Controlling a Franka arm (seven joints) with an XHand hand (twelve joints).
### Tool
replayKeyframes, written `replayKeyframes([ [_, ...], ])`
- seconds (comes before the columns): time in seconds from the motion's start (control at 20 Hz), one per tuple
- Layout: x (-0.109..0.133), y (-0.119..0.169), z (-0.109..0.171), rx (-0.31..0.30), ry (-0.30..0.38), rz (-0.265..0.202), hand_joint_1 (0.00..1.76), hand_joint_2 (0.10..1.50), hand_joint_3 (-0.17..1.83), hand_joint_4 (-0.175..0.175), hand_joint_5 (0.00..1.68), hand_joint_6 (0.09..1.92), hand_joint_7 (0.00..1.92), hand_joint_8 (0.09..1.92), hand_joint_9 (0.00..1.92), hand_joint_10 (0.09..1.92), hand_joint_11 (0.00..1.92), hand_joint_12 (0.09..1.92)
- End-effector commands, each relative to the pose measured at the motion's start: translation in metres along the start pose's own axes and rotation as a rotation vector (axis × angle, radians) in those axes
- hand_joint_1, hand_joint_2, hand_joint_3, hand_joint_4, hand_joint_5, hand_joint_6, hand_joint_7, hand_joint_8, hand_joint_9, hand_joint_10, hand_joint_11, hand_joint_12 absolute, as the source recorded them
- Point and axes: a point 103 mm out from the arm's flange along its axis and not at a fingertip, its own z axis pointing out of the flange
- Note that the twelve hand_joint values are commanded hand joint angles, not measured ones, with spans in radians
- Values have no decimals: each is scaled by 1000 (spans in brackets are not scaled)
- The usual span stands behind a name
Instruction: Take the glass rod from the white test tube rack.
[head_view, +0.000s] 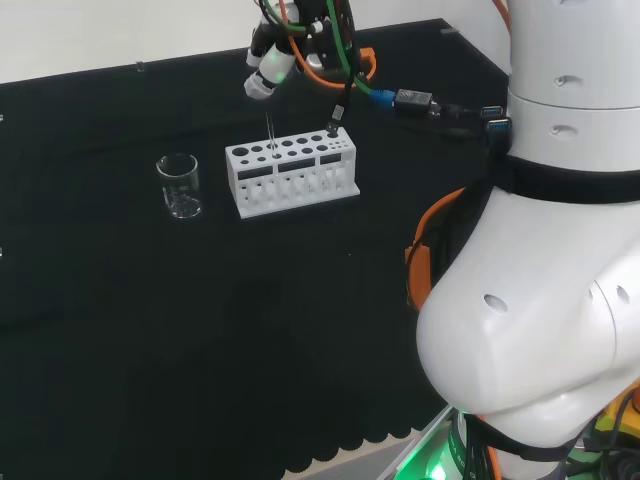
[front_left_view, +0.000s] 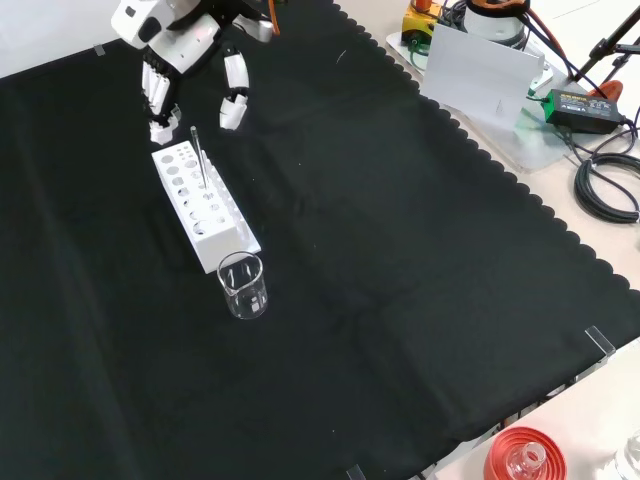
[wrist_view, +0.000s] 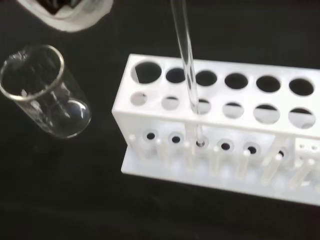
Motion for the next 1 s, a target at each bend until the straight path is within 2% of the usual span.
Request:
replayKeyframes([
  [0.05,3,5,15,19,-3,-7,743,620,566,-35,473,293,642,705,833,669,766,1240],
  [0.3,3,13,22,23,-10,-11,755,621,566,-42,516,347,673,707,867,663,795,1231],
  [0.5,4,21,24,19,-19,-13,800,633,570,-54,571,489,740,677,935,615,846,1205],
  [0.75,3,28,23,-23,-17,-51,881,651,620,-75,764,632,825,650,1034,567,930,1170],
  [1.0,-3,28,21,-67,-20,-71,978,660,695,-95,940,587,929,602,1162,484,1041,1123],
])
